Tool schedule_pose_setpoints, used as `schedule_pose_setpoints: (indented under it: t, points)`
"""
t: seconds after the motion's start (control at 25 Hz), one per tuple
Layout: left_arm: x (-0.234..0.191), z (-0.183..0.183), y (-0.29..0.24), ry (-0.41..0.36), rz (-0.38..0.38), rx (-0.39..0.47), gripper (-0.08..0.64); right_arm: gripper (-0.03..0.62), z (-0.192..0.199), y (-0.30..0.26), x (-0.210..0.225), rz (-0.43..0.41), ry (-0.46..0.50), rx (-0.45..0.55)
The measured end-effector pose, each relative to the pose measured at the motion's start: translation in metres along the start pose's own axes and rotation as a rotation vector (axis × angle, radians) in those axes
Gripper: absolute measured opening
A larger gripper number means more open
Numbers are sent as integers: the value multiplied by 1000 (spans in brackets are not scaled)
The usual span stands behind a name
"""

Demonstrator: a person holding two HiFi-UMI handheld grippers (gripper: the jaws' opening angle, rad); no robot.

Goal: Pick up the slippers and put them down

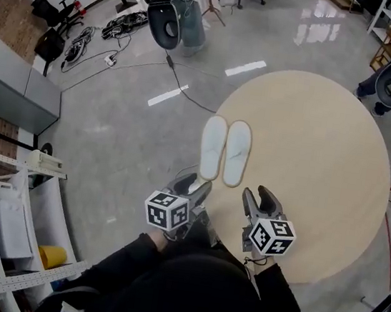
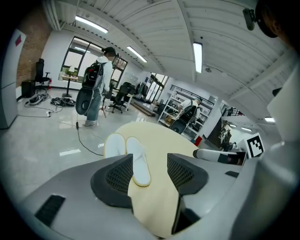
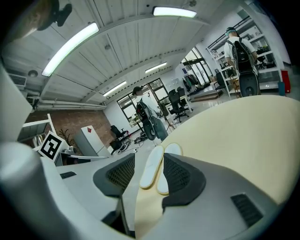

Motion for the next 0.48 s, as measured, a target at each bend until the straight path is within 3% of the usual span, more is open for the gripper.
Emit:
schedule_pose_setpoints:
  t: [0.2, 0.48]
  points:
    - [-18, -14, -52, -1, -14, -21, 232, 190, -10, -37, 36, 33, -14, -5]
    - [-45, -23, -103, -11, 42, -91, 232, 190, -12, -79, 47, 116, -33, -47]
Point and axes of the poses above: the fingertips, and each gripper's own axes: y backward along the fingers, x to its right, z out of its underside, the point moved 8 cm from there along y, backward along the fingers, and after that the axes turned 15 degrees about -z, right-handed, at the moved point
